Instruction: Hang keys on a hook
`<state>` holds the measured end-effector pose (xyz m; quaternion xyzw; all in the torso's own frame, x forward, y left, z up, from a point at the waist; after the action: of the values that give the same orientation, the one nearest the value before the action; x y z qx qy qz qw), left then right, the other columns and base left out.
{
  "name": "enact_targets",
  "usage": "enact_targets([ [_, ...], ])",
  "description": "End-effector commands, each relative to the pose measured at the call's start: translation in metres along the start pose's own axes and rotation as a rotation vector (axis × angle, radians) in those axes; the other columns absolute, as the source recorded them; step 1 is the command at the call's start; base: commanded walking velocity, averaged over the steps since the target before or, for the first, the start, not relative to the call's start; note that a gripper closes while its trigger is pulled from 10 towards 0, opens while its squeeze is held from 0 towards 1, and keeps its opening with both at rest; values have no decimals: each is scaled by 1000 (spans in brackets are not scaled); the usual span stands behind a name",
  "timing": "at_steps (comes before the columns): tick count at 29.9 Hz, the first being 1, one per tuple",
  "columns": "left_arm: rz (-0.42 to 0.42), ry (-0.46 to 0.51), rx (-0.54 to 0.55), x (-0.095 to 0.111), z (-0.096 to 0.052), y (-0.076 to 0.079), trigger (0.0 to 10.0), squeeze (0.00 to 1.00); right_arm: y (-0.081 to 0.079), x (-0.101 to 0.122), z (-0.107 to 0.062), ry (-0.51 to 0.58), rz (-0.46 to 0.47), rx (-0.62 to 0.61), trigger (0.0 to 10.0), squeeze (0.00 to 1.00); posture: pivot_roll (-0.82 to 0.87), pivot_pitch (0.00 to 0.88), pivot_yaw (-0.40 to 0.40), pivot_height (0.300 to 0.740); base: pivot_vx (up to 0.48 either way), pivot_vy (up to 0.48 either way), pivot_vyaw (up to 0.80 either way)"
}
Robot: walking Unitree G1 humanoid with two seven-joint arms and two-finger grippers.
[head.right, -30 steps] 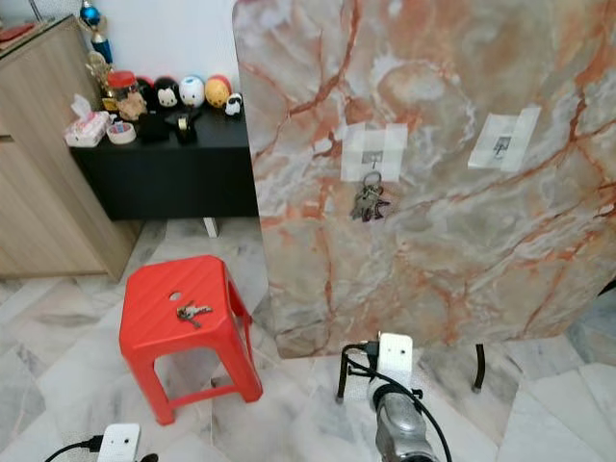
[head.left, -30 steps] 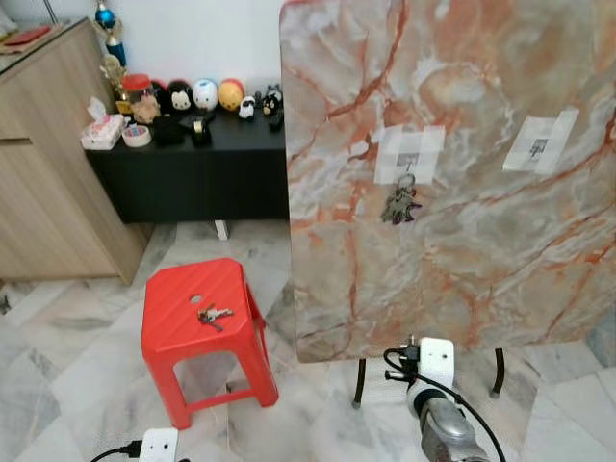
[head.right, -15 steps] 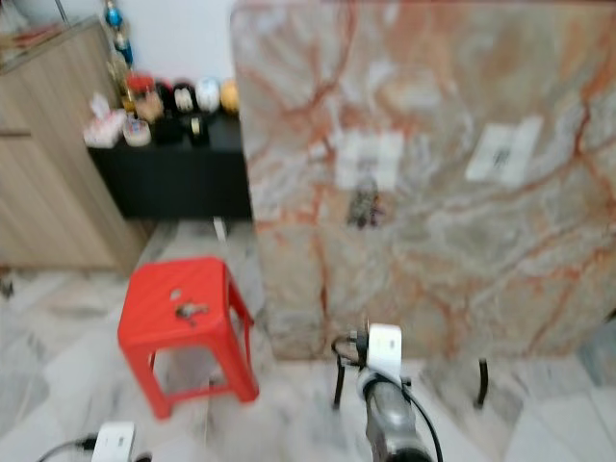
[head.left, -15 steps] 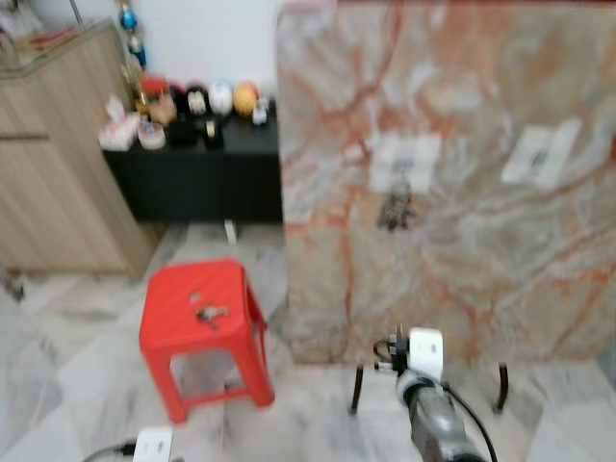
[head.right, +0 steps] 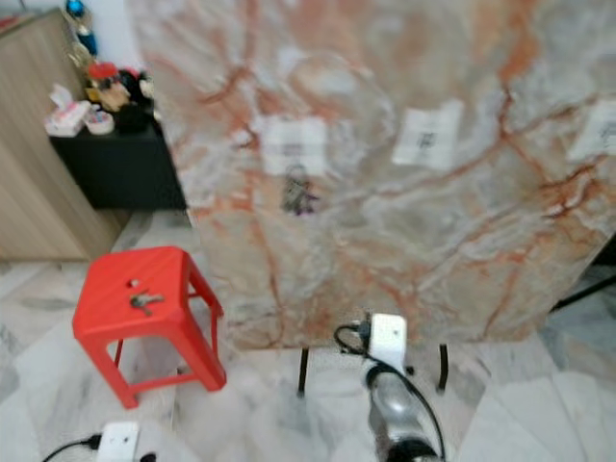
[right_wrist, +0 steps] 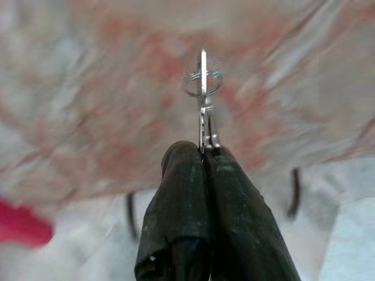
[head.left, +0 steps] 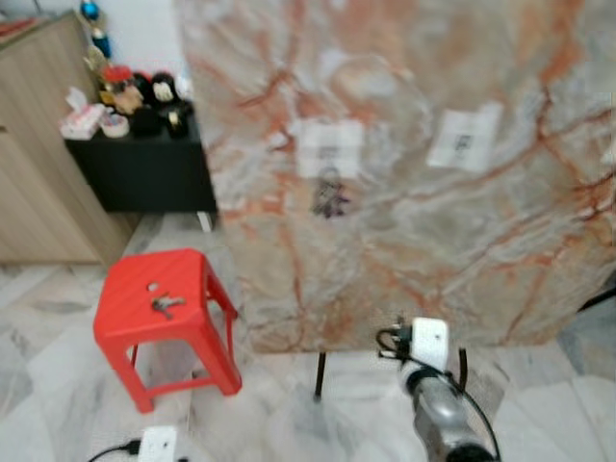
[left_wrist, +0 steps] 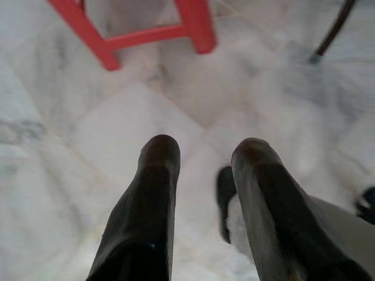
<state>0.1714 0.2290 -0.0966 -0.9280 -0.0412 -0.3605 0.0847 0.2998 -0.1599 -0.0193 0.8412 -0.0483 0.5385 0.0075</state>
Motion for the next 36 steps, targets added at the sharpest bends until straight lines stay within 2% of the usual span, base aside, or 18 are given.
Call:
enact_targets([
  [1,11,-10,22,-2,-1,-9,10000,0,-13,17,5,65,20,22,10000,0,63,0,-7,740,0,0,0],
  [6,9,-8,23,-2,-1,-9,10000,0,-13,34,9,128,30,16,10000,0,62,0,-7,740,0,0,0],
  [12,8,-6,29,-2,-1,-10,10000,0,-12,77,15,282,39,1,10000,0,58,0,-4,740,0,0,0],
  [18,7,-3,31,-2,-1,-11,10000,0,-18,106,16,380,35,9,10000,0,58,0,-4,740,0,0,0],
  [24,6,-2,30,-1,-1,-12,10000,0,-22,118,16,425,37,19,10000,0,55,0,-2,740,0,0,0],
  [36,-3,-8,22,-3,-1,-11,10000,0,-21,111,14,411,29,23,10000,0,58,0,-3,740,0,0,0],
])
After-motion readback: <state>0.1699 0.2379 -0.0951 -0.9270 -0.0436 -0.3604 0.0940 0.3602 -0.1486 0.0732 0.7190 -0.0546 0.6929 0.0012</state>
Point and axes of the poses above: a point about 5 cm out from each wrist's last joint towards the gripper, its own z axis pointing out of the wrist towards the gripper, its own x axis along the axis of the wrist's last joint, y = z × x, the point moved 2 cm from there along z, pointing out of the wrist towards the gripper, and after that the axes turned 2 degrees about -z, right-handed, at the moved point
